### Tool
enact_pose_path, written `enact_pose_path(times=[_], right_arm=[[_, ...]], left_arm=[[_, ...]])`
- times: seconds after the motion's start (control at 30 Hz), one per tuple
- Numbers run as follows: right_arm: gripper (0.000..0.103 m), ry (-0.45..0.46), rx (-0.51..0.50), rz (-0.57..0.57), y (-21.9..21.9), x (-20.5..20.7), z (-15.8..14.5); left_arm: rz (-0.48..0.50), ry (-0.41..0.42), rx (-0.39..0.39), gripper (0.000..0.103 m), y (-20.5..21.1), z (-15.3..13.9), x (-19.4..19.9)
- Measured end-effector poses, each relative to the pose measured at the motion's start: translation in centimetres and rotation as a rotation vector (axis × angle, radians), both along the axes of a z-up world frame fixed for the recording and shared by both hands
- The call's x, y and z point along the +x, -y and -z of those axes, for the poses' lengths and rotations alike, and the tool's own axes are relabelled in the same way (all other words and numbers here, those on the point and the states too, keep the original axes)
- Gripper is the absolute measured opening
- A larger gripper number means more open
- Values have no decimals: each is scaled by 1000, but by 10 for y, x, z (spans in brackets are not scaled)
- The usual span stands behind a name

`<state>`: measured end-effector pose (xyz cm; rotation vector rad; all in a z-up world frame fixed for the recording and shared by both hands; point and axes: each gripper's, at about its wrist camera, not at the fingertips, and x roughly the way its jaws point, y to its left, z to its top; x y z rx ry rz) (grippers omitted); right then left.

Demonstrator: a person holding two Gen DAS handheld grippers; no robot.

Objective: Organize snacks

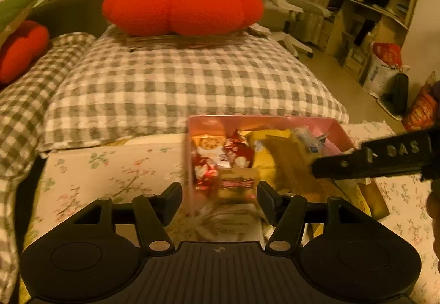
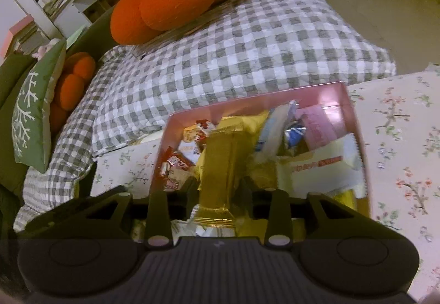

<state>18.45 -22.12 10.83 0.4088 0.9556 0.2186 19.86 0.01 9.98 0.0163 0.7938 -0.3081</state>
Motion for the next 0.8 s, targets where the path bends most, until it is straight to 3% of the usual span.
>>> enact_pose_path(times=[0.17,0.27,0.33,0.43,0.63,0.73,0.8], right_arm=[[35,-31,-18,20,10,-18,-9],[35,-52,-40,37,14,-30,-20],[36,-57,-39,35,13,-41,-28],[38,-44,-44,22,10,-65,-43],[50,-46,-52,24,10,-116,-58],[62,-41,-45,41,15,-136,-61],[66,0,-94,48,14,-151,-65]], left_arm=[[-57,-27,45,59,-5,-23,-15],[-92,-28,44,60,-6,-45,-41],[-112,-34,24,65,-4,-52,-62],[-141,-93,35,65,6,-52,-87],[-163,-72,54,67,26,-76,-138],[-180,-38,57,79,29,-87,-166],[-189,-6,90,82,31,-90,-180]])
